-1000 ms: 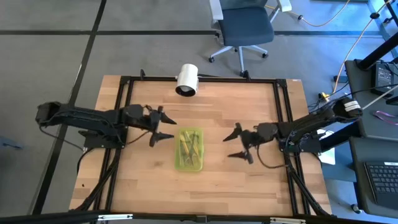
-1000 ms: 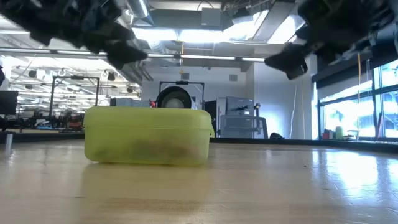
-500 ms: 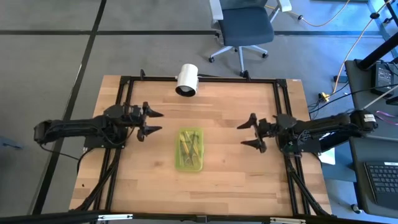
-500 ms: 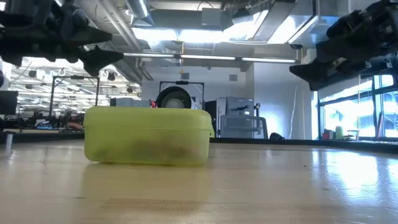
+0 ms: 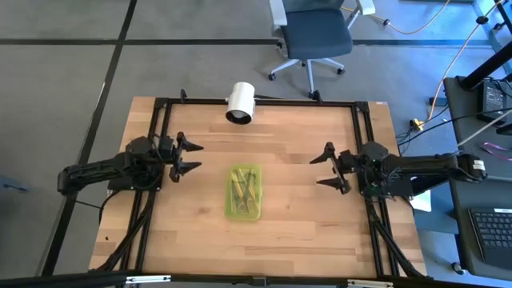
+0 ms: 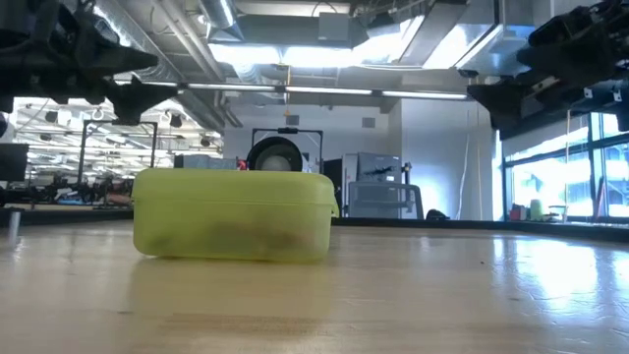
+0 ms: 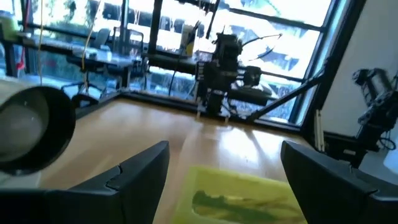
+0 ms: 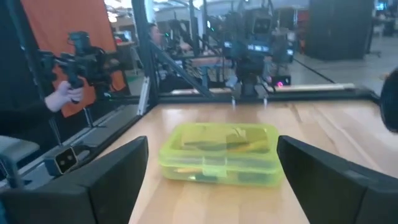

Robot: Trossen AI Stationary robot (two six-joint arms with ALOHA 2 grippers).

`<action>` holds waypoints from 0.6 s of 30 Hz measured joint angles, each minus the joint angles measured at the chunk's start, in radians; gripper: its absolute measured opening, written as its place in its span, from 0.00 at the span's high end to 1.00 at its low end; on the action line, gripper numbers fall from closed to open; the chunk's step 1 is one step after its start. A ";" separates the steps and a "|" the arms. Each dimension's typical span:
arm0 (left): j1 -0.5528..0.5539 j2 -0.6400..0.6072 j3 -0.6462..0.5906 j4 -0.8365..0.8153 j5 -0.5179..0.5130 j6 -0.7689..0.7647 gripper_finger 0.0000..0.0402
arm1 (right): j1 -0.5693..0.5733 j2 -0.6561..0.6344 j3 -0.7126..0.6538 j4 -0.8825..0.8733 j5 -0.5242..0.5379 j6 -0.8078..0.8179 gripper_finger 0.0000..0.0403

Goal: Pick & place school supplies into a supply box
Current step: Return to Home Position

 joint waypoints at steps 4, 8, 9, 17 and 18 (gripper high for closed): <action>0.000 -0.047 0.003 -0.040 0.062 0.036 0.25 | -0.032 -0.124 0.000 -0.071 -0.067 -0.013 0.11; 0.000 -0.045 0.003 -0.028 0.103 0.042 0.25 | -0.065 -0.268 0.000 -0.153 -0.104 -0.007 0.11; 0.000 -0.047 0.000 -0.036 0.103 0.035 0.25 | -0.073 -0.305 0.000 -0.178 -0.114 -0.001 0.11; -0.003 -0.046 0.000 -0.033 0.102 0.035 0.25 | -0.103 -0.573 0.000 -0.392 -0.121 -0.006 0.11; -0.003 -0.045 0.000 -0.032 0.101 0.035 0.25 | -0.103 -0.576 0.000 -0.400 -0.126 -0.009 0.11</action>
